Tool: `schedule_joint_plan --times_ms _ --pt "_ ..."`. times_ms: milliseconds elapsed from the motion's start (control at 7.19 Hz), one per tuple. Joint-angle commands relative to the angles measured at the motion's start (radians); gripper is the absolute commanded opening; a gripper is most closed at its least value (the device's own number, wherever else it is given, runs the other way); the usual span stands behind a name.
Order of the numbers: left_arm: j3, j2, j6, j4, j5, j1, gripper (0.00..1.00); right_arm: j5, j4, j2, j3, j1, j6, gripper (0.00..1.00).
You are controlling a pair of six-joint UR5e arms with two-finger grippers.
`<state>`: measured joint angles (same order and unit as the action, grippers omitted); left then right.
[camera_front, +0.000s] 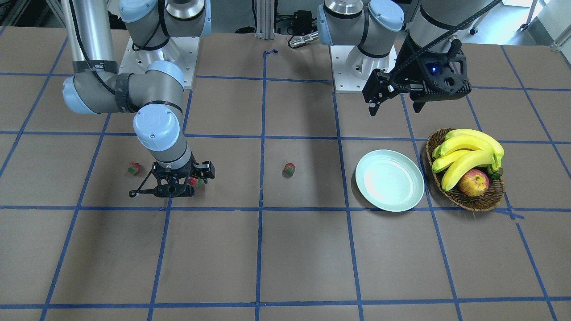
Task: Collect all strawberries into plate
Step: 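Move the right gripper to the second strawberry and grasp it, then carry the strawberry toward the plate and set it beside the first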
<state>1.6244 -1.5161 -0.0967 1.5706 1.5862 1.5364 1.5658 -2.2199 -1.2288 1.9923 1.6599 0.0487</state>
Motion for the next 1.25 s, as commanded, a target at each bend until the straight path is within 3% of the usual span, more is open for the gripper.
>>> schedule_joint_plan --times_ms 0,139,278,417,556,835,1113 --pt "0.006 0.001 -0.012 -0.004 0.009 -0.001 1.00 -0.010 -0.001 0.012 0.002 0.000 0.000 0.41" --pt "0.006 -0.010 -0.026 -0.004 0.011 -0.001 1.00 -0.009 0.000 0.012 0.003 0.000 0.000 0.19" --pt "0.005 -0.010 -0.021 -0.007 0.009 -0.001 1.00 -0.007 0.000 0.009 -0.009 -0.002 0.000 0.06" --pt "0.005 -0.012 -0.011 -0.009 0.009 -0.001 1.00 -0.013 0.002 0.002 -0.013 -0.002 0.002 0.00" --pt "0.005 -0.013 -0.011 -0.009 0.009 0.001 1.00 -0.051 0.003 0.000 -0.051 0.000 0.019 0.00" --pt "0.005 -0.012 -0.011 -0.009 0.009 -0.001 1.00 -0.287 0.015 0.006 -0.150 0.074 0.249 0.00" --pt "0.003 -0.010 -0.011 -0.009 0.009 -0.001 1.00 -0.316 0.002 0.046 -0.196 0.212 0.505 0.00"
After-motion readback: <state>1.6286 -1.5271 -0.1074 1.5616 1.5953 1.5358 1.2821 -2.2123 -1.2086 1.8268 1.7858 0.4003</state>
